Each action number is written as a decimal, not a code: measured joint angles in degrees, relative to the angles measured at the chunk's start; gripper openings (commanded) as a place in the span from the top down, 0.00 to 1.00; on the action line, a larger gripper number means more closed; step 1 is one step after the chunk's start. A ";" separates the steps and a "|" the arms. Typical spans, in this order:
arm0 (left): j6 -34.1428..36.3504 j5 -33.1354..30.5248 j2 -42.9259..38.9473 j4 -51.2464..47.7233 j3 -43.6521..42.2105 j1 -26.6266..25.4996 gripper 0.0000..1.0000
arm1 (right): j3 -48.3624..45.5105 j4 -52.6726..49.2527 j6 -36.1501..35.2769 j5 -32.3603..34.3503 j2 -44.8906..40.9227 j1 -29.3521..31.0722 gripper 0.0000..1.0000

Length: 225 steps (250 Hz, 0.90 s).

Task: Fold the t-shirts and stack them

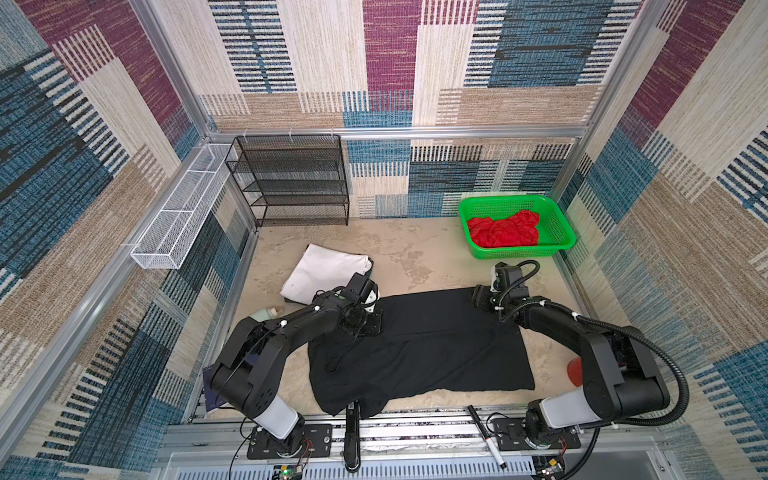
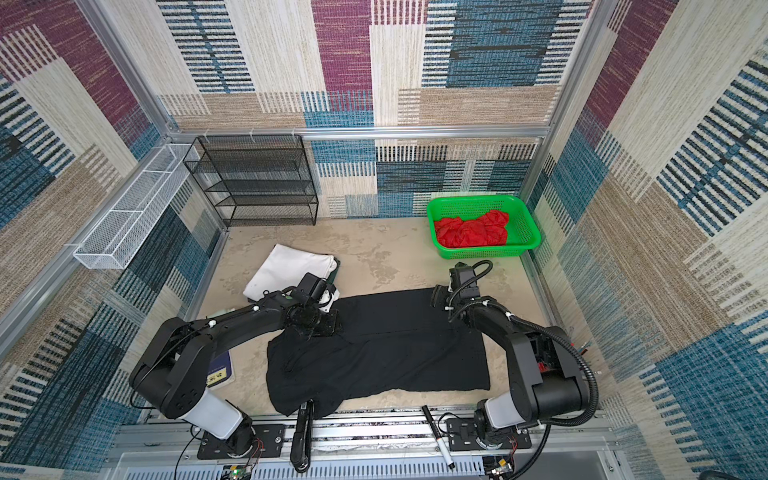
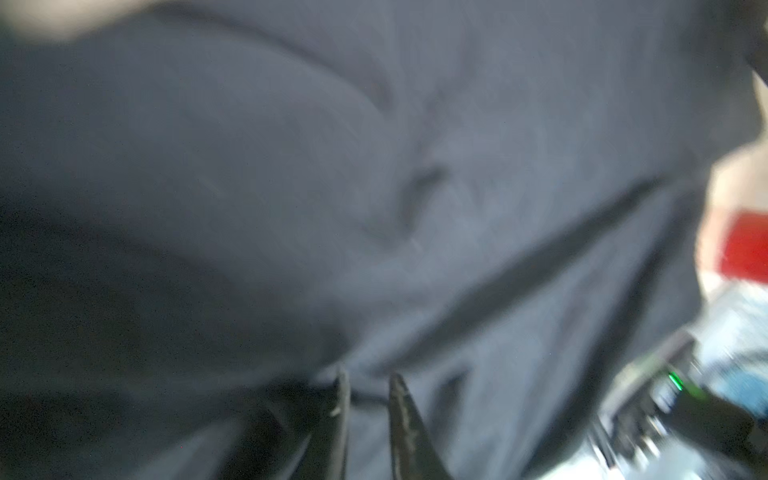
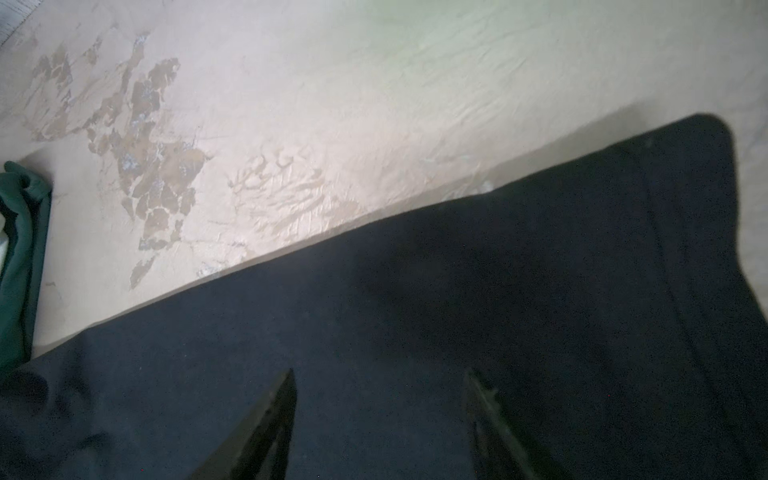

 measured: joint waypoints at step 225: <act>6.34 -21.51 24.24 -2.29 36.30 22.49 0.54 | 3.04 -1.60 -3.56 -0.50 1.33 0.00 0.34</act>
